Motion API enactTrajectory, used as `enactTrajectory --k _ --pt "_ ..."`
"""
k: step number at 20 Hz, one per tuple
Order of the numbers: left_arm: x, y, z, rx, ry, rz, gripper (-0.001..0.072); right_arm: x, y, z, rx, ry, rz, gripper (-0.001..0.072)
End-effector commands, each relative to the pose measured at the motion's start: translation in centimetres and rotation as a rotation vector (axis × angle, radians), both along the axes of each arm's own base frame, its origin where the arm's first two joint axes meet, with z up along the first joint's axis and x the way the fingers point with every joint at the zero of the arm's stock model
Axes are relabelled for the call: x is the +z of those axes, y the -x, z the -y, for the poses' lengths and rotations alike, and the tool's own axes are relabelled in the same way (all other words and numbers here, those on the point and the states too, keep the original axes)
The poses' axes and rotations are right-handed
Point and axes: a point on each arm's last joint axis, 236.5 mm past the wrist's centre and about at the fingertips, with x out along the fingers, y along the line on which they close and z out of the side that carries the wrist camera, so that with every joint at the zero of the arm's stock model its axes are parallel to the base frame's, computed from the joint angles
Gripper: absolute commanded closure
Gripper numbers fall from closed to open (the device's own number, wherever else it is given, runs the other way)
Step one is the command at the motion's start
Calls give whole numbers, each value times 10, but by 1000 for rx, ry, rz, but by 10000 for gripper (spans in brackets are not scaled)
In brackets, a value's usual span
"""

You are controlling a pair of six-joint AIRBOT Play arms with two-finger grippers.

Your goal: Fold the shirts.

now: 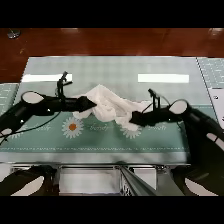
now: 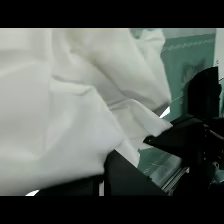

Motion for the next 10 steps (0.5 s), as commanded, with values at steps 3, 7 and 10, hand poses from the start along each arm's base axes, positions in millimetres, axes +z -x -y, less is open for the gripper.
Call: enactTrajectory --k 3,7,10 --pt "185 -61 -65 118 75 380 689 186 -109 64 -14 175 444 690" --pt "381 -29 -119 186 -7 835 689 420 -92 118 -117 289 961 690" --pt "466 28 -145 278 -177 1052 689 525 -11 145 -199 331 1240 690"
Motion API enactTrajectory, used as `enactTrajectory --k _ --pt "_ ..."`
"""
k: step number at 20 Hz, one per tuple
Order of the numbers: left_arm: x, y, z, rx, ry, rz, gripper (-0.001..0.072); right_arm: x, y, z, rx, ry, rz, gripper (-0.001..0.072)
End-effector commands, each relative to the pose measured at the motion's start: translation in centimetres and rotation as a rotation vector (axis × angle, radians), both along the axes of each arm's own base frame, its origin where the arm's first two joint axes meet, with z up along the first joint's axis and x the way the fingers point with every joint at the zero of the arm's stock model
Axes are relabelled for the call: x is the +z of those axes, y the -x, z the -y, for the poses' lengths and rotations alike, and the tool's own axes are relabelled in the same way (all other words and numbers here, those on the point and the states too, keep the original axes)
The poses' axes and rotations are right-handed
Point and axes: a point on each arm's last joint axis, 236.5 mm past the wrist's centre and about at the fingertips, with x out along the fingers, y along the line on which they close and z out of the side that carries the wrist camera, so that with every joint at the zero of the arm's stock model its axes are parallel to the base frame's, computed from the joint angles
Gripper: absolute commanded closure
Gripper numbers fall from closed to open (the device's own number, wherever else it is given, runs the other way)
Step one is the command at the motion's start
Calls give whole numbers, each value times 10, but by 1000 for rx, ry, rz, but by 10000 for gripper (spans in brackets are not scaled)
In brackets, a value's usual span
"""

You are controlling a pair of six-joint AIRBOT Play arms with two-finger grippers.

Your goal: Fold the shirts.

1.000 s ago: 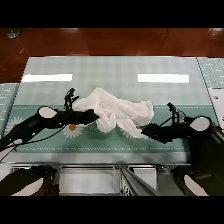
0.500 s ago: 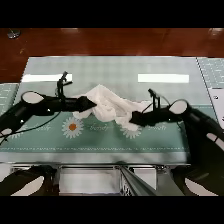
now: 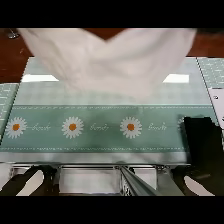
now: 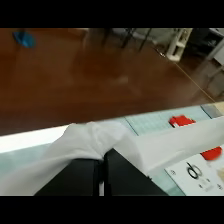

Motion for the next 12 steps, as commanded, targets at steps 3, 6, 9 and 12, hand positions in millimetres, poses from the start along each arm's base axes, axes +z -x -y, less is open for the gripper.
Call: enactTrajectory --k 3,6,9,12 --pt "104 103 -37 350 -290 262 689 131 142 69 -185 76 391 690" --pt "97 150 -46 484 -422 261 689 142 193 91 -251 92 460 690" --pt "88 189 -59 521 -479 255 689 129 212 115 -333 141 420 690" --pt "55 201 -71 467 -520 147 689 106 204 122 -355 173 345 690"
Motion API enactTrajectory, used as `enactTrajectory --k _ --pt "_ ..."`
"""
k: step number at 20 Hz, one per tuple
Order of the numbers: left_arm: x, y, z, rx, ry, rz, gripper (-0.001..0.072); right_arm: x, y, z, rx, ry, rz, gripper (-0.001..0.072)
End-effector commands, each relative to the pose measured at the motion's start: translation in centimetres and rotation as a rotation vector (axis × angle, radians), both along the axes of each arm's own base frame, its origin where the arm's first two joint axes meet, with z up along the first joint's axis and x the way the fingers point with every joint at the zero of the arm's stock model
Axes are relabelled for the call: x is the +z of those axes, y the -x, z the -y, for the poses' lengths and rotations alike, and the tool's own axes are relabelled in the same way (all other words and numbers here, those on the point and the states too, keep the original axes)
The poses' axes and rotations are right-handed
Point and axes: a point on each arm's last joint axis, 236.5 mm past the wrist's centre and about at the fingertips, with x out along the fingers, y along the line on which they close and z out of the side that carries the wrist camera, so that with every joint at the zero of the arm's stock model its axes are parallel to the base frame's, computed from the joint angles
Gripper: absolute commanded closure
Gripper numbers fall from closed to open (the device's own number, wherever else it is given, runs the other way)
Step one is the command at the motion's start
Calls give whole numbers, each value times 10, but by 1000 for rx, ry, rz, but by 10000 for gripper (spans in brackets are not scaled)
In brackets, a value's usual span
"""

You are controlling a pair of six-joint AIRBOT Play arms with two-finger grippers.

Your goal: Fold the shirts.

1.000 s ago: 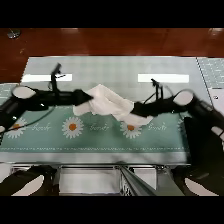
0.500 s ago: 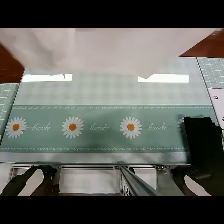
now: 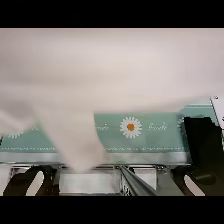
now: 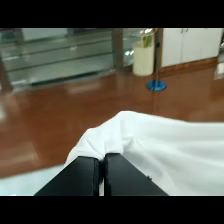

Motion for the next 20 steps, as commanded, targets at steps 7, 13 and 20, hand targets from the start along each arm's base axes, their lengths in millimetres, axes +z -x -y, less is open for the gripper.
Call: enactTrajectory --k 7,13,20 --pt "-269 -52 -14 49 -80 -831 688 -181 -97 -25 42 23 -490 690" --pt "-455 -135 -4 152 38 -947 687 -349 -229 -47 26 -36 -749 690" --pt "-502 -236 9 201 94 -972 687 -452 -390 -60 -32 -205 -911 689"
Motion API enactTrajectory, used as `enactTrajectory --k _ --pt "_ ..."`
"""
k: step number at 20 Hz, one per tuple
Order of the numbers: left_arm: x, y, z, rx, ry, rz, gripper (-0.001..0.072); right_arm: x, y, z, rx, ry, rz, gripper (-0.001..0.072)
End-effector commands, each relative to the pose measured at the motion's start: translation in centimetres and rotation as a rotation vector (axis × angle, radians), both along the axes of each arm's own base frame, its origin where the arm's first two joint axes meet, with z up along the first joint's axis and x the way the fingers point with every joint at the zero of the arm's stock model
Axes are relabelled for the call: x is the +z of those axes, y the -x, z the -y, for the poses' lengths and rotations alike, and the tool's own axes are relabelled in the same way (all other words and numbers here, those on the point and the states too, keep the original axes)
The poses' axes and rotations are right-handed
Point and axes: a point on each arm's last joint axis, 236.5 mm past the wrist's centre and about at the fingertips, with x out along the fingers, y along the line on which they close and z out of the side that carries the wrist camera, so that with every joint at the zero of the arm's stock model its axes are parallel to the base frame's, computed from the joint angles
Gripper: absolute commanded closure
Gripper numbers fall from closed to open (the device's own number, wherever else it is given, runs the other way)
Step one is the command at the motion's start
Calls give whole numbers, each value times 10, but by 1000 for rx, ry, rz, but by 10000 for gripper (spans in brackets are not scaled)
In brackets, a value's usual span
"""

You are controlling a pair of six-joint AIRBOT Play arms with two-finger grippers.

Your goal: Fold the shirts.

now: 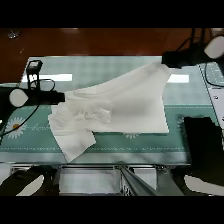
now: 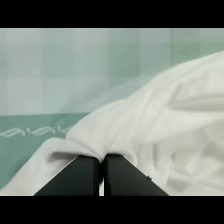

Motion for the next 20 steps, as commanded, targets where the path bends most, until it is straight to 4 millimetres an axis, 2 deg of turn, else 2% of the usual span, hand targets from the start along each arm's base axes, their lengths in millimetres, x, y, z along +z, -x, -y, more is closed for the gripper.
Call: enactTrajectory --k 1,2,3,4,6,7,8,9,10,11,12,14,15,17,20 --pt "-17 -50 3 83 41 -10 685 -49 -67 -4 -92 -178 -91 683" --pt "-13 -59 0 120 56 -30 627 -51 -74 -3 -108 -273 -122 418" --pt "-9 -62 -5 133 53 -59 337 -49 -73 2 -94 -340 -155 78" --pt "-4 -59 -16 124 29 -106 7 -46 -66 14 -64 -360 -181 87" --pt "3 -38 -54 68 -43 -212 6 -46 -28 65 -25 -281 -280 87" --pt "-2 -18 -78 103 -44 -289 7 -53 0 97 -39 -210 -368 87" --pt "-14 11 -98 171 -6 -380 7 -60 33 127 -77 -155 -459 87" --pt "-30 40 -103 231 78 -453 7 -67 57 143 -130 -156 -494 87" --pt "-48 69 -98 272 196 -504 7 -71 72 142 -170 -205 -472 87" --pt "-62 91 -84 289 316 -529 7 -76 87 128 -192 -279 -420 87" --pt "-73 110 -70 310 434 -533 7 -79 102 107 -180 -349 -366 87" --pt "-91 134 -55 362 574 -515 7 -88 140 66 -148 -456 -303 87" --pt "-98 140 -53 386 607 -501 7 -98 159 56 -160 -480 -305 87" --pt "-102 136 -48 364 656 -429 7 -115 188 47 -172 -487 -339 87" --pt "-109 121 -49 352 633 -350 7 -126 201 50 -188 -461 -370 87"
